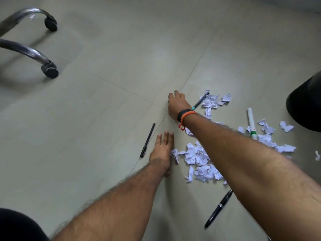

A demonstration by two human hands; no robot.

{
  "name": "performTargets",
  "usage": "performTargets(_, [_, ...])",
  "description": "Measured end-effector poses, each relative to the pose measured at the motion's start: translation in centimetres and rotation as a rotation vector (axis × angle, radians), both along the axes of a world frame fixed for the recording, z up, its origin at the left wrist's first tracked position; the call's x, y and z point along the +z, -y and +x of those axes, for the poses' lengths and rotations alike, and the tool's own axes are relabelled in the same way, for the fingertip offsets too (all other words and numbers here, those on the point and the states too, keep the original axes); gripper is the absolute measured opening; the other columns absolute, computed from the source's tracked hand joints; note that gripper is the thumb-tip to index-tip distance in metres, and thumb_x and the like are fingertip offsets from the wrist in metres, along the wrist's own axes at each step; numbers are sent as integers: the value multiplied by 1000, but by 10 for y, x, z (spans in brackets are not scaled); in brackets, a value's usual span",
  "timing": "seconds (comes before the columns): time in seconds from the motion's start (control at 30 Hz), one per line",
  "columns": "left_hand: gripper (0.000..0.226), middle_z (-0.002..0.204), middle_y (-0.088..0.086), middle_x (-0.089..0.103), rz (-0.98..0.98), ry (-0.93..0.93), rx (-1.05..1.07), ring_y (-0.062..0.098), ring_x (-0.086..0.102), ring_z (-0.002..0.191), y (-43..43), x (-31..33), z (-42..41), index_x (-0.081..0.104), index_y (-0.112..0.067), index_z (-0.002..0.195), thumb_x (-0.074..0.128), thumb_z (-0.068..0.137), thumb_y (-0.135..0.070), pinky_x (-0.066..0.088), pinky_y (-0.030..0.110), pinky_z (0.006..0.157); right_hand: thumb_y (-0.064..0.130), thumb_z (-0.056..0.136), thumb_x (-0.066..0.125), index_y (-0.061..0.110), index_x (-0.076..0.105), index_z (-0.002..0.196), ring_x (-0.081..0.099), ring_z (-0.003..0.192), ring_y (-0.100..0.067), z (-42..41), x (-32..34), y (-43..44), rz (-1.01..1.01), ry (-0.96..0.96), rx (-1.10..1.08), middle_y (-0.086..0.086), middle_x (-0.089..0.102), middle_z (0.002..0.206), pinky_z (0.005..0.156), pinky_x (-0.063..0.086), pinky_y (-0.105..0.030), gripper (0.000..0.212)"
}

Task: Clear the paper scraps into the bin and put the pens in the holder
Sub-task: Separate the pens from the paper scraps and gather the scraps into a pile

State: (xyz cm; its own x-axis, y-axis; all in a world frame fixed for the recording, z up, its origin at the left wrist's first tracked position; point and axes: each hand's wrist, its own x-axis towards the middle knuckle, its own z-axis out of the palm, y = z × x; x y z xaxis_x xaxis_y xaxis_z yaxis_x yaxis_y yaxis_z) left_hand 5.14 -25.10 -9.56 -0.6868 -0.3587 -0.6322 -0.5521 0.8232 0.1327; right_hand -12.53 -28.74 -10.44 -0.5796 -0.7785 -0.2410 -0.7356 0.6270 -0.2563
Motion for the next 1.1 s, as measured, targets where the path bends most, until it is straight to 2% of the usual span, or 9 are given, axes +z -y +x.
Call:
performTargets(0.1, [143, 160, 3, -22, -16, -14, 16, 26, -15, 149, -2, 4, -2, -22, -14, 150, 89, 61, -17, 24, 31, 116, 3, 90, 42, -2, 52, 119, 42, 122, -38, 13, -4, -10, 37, 54, 14, -21, 44, 129, 98, 43, -47, 31])
performTargets(0.2, [148, 160, 1, -20, 14, -9, 70, 26, -15, 149, -2, 1, -1, -20, -15, 151, 92, 55, -17, 28, 33, 116, 2, 85, 45, -1, 58, 105, 50, 113, -37, 40, 0, -43, -13, 56, 77, -19, 52, 117, 88, 46, -46, 24])
performTargets(0.4, [151, 159, -1, -27, 31, -29, 74, 26, -20, 148, -1, -6, 2, -24, -17, 150, 93, 54, -22, 19, 29, 118, 30, 91, 50, 8, 68, 89, 53, 100, -31, 31, 2, -119, -90, -116, 107, -10, 64, 98, 69, 52, -40, 28])
performTargets(0.53, [152, 158, -3, -29, 27, -35, 87, 25, -22, 147, -1, -9, 2, -27, -19, 149, 93, 55, -23, 23, 30, 117, 20, 92, 52, 9, 64, 113, 49, 115, -30, -8, -2, -116, -168, -95, -15, -11, 60, 119, 87, 48, -39, 27])
performTargets(0.63, [152, 158, -3, -28, 21, -37, 84, 26, -21, 147, -1, -8, 2, -26, -19, 149, 93, 55, -23, 23, 28, 116, 5, 90, 45, 6, 56, 126, 42, 124, -34, -3, -10, -101, -75, -60, 106, -15, 50, 135, 95, 45, -42, 37])
performTargets(0.8, [151, 158, -2, -28, -4, -35, 81, 25, -20, 148, -2, -8, 0, -27, -19, 149, 93, 55, -22, 27, 29, 114, -1, 78, 52, 4, 68, 105, 57, 101, -39, 16, -20, -113, -85, -213, 224, -19, 61, 121, 81, 53, -42, 32])
performTargets(0.9, [150, 157, 0, -30, -34, -18, 61, 26, -22, 147, -3, -8, 0, -28, -17, 147, 92, 58, -23, 22, 27, 116, 0, 75, 58, 3, 73, 93, 58, 98, -38, 5, -17, -124, -148, -263, 155, -20, 64, 114, 72, 56, -39, 23])
performTargets(1.03, [150, 157, 1, -30, -46, -20, 57, 25, -22, 147, -4, -8, -1, -29, -16, 146, 91, 59, -24, 18, 28, 117, 3, 84, 51, 11, 61, 121, 49, 109, -35, -19, -10, -116, -96, -195, -61, -14, 59, 117, 83, 49, -40, 39])
performTargets(1.1, [147, 157, 2, -30, -54, -12, 28, 25, -21, 147, -5, -6, -1, -29, -14, 147, 91, 61, -25, 14, 28, 118, 11, 89, 46, 15, 59, 121, 48, 110, -35, -25, -9, -104, 3, -193, -67, -12, 63, 115, 85, 44, -42, 34])
